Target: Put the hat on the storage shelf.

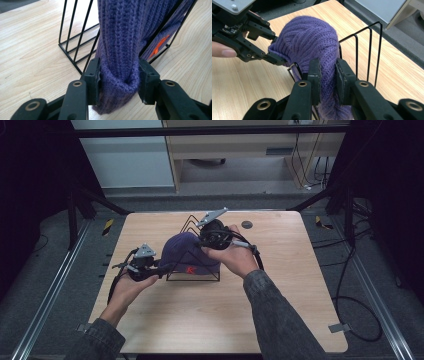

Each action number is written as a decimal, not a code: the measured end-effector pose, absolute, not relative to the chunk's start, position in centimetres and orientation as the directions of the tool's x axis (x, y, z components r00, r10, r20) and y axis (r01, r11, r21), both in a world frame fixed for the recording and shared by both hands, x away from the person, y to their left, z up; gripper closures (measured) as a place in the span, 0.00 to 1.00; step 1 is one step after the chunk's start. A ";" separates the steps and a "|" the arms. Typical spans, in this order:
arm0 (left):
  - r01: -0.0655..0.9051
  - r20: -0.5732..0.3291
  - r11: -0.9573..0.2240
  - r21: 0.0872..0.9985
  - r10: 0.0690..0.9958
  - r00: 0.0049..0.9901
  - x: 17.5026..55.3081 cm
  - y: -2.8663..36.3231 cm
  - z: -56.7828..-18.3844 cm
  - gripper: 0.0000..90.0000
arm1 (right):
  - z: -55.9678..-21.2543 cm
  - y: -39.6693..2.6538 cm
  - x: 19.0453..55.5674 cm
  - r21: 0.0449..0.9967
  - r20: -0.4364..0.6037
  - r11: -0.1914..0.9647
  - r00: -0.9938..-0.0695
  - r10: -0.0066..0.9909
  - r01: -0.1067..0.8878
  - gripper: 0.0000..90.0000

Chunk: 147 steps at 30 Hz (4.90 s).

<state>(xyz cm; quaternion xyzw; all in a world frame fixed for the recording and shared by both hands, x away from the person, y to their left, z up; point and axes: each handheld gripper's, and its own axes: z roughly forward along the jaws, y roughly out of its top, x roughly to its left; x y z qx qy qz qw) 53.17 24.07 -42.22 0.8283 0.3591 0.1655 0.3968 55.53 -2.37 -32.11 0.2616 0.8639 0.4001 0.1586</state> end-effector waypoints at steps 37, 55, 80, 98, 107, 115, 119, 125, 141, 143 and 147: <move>0.511 -0.048 -0.286 0.811 0.838 0.544 49.8 28.2 -44.0 0.23 | -31.8 -4.5 54.0 0.803 -0.067 0.493 -0.771 0.633 0.335 0.49; 0.608 -0.040 -0.294 0.737 0.880 0.473 49.0 29.6 -47.2 0.11 | -32.1 -8.5 52.7 0.840 -0.037 0.400 -0.697 0.716 0.366 0.21; 0.656 -0.045 -0.284 0.700 0.898 0.437 49.2 31.1 -48.2 0.10 | -34.0 -14.6 50.8 0.835 -0.001 0.348 -0.631 0.776 0.426 0.16; 0.665 -0.029 -0.315 0.677 0.892 0.452 49.2 30.9 -48.5 0.10 | -38.8 -19.2 50.5 0.799 0.046 0.295 -0.544 0.838 0.523 0.15; 0.671 -0.025 -0.323 0.667 0.891 0.454 49.3 30.8 -48.7 0.10 | -41.8 -21.4 50.4 0.769 0.079 0.263 -0.495 0.865 0.583 0.15; 0.681 -0.021 -0.335 0.651 0.889 0.458 49.3 30.8 -48.9 0.10 | -44.6 -22.6 50.1 0.740 0.103 0.245 -0.466 0.879 0.626 0.15; 0.686 -0.018 -0.345 0.641 0.887 0.462 49.3 30.7 -49.0 0.10 | -45.9 -23.0 49.9 0.723 0.122 0.230 -0.448 0.885 0.652 0.15; 0.693 -0.013 -0.360 0.624 0.883 0.470 49.4 30.5 -49.3 0.09 | -47.3 -23.4 49.7 0.702 0.139 0.221 -0.434 0.890 0.677 0.15; 0.687 0.013 -0.395 0.610 0.872 0.490 49.3 30.0 -49.6 0.04 | -50.0 -23.9 49.6 0.681 0.143 0.197 -0.391 0.909 0.706 0.15; 0.686 0.013 -0.395 0.611 0.871 0.490 49.3 30.0 -49.6 0.04 | -50.0 -23.8 49.6 0.684 0.143 0.195 -0.392 0.909 0.703 0.15; 0.685 0.015 -0.397 0.610 0.871 0.491 49.3 30.0 -49.7 0.03 | -50.2 -23.4 49.3 0.690 0.093 0.235 -0.406 0.909 0.685 0.13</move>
